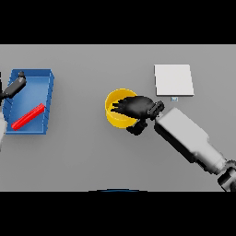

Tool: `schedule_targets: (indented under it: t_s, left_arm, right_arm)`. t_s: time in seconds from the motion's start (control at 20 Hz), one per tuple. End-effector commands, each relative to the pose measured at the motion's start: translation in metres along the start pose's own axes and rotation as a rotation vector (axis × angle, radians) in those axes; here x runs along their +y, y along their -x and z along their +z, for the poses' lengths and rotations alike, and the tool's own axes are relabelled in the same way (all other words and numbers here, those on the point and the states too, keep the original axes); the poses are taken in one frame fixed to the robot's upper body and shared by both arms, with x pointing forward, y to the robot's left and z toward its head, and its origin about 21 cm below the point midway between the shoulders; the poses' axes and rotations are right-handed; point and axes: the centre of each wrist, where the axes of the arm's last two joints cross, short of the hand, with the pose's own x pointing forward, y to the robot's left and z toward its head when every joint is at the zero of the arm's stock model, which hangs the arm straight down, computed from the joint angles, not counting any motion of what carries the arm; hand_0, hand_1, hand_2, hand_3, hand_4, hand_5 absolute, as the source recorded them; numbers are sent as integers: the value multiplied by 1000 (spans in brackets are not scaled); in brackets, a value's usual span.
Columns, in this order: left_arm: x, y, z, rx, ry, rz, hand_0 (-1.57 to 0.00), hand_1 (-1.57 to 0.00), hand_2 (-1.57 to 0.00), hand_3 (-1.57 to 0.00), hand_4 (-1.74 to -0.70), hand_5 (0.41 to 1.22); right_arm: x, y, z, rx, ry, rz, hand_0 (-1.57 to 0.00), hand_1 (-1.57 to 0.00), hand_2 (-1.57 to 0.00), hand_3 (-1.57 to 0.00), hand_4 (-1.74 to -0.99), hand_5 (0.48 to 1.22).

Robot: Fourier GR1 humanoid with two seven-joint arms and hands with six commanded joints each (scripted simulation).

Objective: Pick up the red beaker and tilt it to pour out 1 green nut into yellow bowl. Pick up the yellow bowl and place it on the metallic measuring scale.

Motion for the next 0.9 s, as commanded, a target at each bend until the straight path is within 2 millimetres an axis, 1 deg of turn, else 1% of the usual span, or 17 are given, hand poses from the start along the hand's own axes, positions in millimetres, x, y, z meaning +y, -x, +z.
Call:
schedule_targets:
  t_s: [0.0, 0.05, 0.1, 0.15, 0.2, 0.25, 0.3, 0.35, 0.4, 0.45, 0.55, 0.6, 0.65, 0.8, 0.85]
  left_arm:
    - [-2, 3, -1, 1, 6, 0, 1, 1, 1, 1, -744, 697]
    - [-2, 2, -1, -11, 5, 5, 1, 1, 1, 1, -745, 699]
    - [-1, 2, -1, -15, 10, 8, 1, 1, 1, 1, -747, 700]
    - [0, 2, -1, -5, 3, 3, 1, 1, 1, 1, -750, 701]
    - [0, 0, -1, -9, -1, -1, 1, 1, 1, 1, -752, 701]
    - [1, 1, -2, -12, 0, 0, 1, 1, 1, 1, -754, 700]
    - [-1, 1, -1, -17, 1, 2, 1, 1, 1, 1, -755, 703]
    - [2, 0, -2, -13, -5, 3, 1, 1, 1, 1, -755, 704]
    - [-2, -1, -1, -21, -3, -2, 1, 1, 1, 1, -756, 703]
    - [-1, 3, 0, -18, -1, -2, 1, 1, 1, 1, -756, 701]
    - [1, 0, 0, -14, -6, -12, 1, 1, 1, 1, -751, 698]
    - [0, -2, -1, -18, -5, -13, 1, 1, 1, 1, -750, 695]
    - [2, 1, 0, -28, -5, -13, 1, 1, 1, 1, -747, 692]
    - [-1, -2, 2, -17, 5, -24, 1, 1, 1, 1, -735, 689]
    - [1, -1, -1, -18, -2, -19, 1, 1, 1, 1, -736, 688]
  right_arm:
    - [4, 2, 0, -4, -12, -5, 1, 1, -9, -47, -1285, 753]
    - [5, 1, -2, 5, -16, -17, 1, 1, -23, -72, -1289, 758]
    - [6, 0, -3, 22, -24, -38, 1, -9, -43, -104, -1293, 776]
    - [2, 0, -2, 24, -30, -44, -26, -36, -71, -141, -1302, 805]
    - [4, 0, -1, 22, -39, -39, -161, -135, -147, -182, -1321, 839]
    - [5, -1, -3, 15, -40, -42, -443, -422, -375, -236, -1351, 915]
    - [6, 1, -2, -8, -37, -41, -669, -652, -614, -309, -1394, 976]
    - [5, 1, -2, -16, -42, -47, -849, -836, -806, -399, -1463, 1025]
    - [5, 4, 0, -25, -53, -49, -993, -983, -959, -552, -1514, 1064]
    - [5, 3, 0, -20, -58, -53, -1109, -1100, -1081, -706, -1557, 1096]
    - [3, 3, 0, -20, -66, -56, -1275, -1270, -1176, -1007, -1623, 1141]
    - [0, 3, 0, -19, -76, -61, -1334, -1330, -1205, -1120, -1647, 1157]
    - [2, 1, 2, -18, -72, -58, -1382, -1378, -1234, -1210, -1666, 1170]
    - [0, 5, 2, -29, -65, -68, -1474, -1472, -1281, -1365, -1702, 1195]
    - [1, 5, 3, -33, -58, -72, -1493, -1492, -1286, -1386, -1710, 1200]
